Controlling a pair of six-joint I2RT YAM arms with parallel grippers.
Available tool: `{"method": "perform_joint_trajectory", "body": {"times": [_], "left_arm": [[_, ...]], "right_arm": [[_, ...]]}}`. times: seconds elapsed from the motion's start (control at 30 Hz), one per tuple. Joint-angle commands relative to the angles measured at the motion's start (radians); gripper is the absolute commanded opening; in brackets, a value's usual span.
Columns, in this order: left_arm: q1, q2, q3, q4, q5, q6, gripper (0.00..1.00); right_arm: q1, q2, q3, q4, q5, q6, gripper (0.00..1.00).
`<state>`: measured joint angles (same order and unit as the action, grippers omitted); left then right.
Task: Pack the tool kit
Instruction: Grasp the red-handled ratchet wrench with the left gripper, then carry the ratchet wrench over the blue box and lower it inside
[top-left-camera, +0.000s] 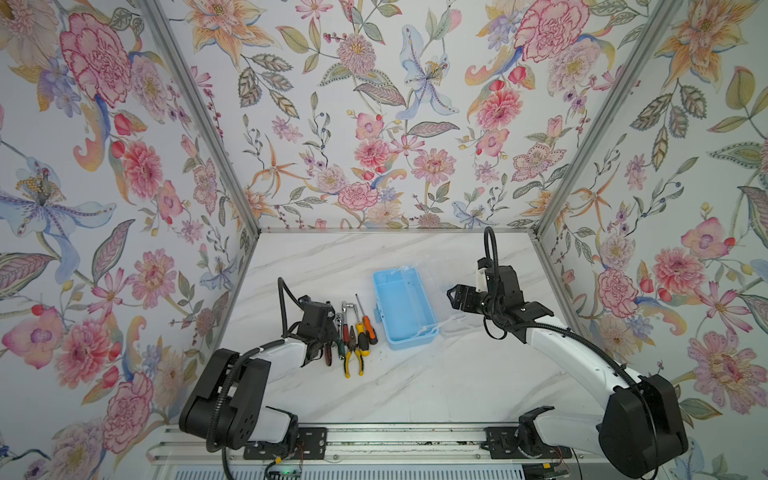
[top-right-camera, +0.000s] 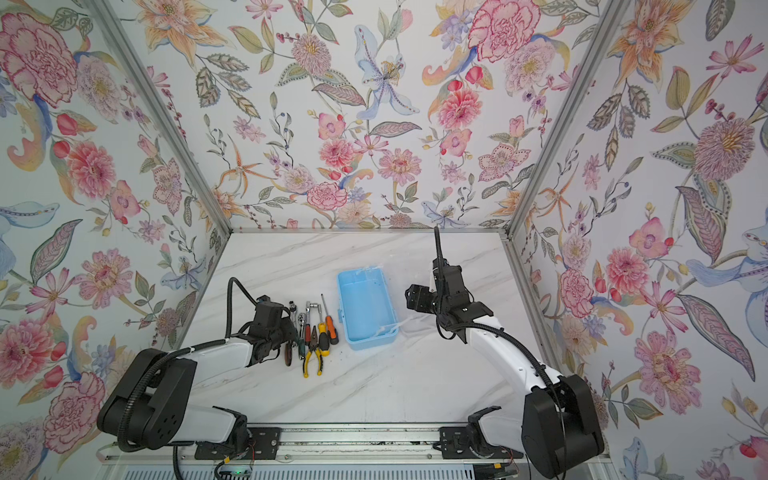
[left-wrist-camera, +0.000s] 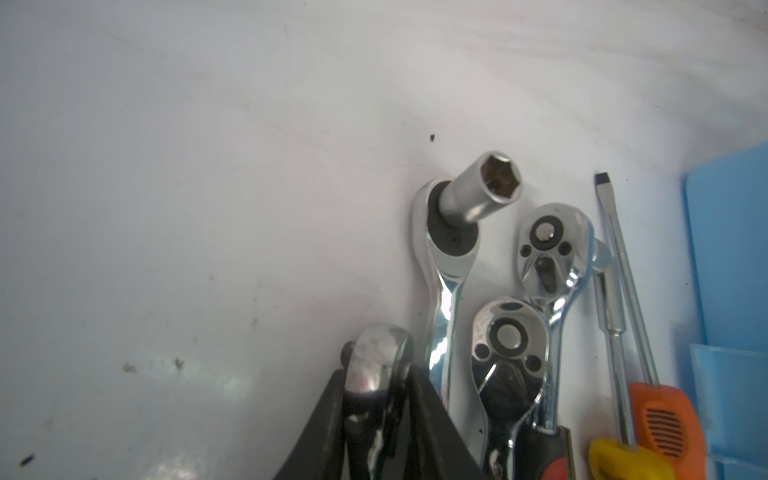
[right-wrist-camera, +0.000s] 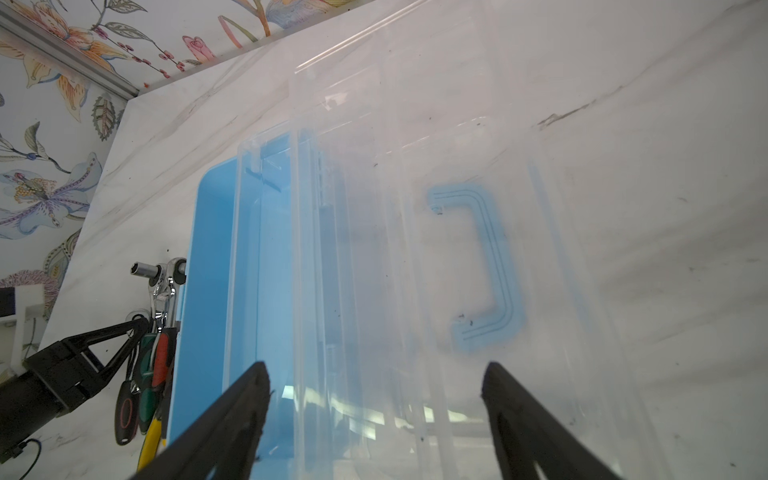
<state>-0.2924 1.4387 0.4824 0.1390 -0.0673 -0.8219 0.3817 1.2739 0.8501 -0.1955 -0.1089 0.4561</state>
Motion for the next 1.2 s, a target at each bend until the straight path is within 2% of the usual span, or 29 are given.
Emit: {"method": "perform_joint_trajectory", "body": {"times": [0.0,0.13,0.23,0.47,0.6,0.73,0.87,0.93,1.0,1.17], "left_arm": [[0.007,0.063,-0.002,-0.08,0.012,0.04,0.29],[0.007,0.086,0.003,-0.069,0.023,0.052,0.23],[0.006,0.09,0.014,-0.072,0.02,0.067,0.0],[0.017,0.08,0.051,-0.09,0.02,0.111,0.0],[0.023,0.02,0.097,-0.13,0.043,0.145,0.0],[0.019,-0.074,0.168,-0.184,0.116,0.147,0.0],[0.007,-0.159,0.21,-0.177,0.201,0.079,0.0],[-0.021,-0.19,0.228,-0.15,0.216,0.028,0.0],[-0.085,-0.204,0.256,-0.124,0.185,-0.022,0.0],[-0.238,-0.129,0.324,0.015,0.116,-0.144,0.0]], "right_arm": [[-0.005,0.007,0.017,0.022,-0.014,-0.005,0.82],[-0.01,0.001,0.009,0.022,-0.012,0.0,0.82],[-0.015,-0.005,0.001,0.028,-0.014,0.005,0.82],[-0.029,-0.022,-0.008,0.03,-0.018,0.016,0.82],[-0.038,-0.028,-0.006,0.03,-0.034,0.025,0.82],[-0.043,-0.042,-0.008,0.035,-0.038,0.034,0.82],[-0.044,-0.051,-0.016,0.045,-0.042,0.048,0.82],[-0.045,-0.055,-0.022,0.051,-0.046,0.055,0.82],[-0.047,-0.057,-0.025,0.057,-0.049,0.061,0.82],[-0.046,-0.068,-0.031,0.056,-0.051,0.069,0.82]]}}
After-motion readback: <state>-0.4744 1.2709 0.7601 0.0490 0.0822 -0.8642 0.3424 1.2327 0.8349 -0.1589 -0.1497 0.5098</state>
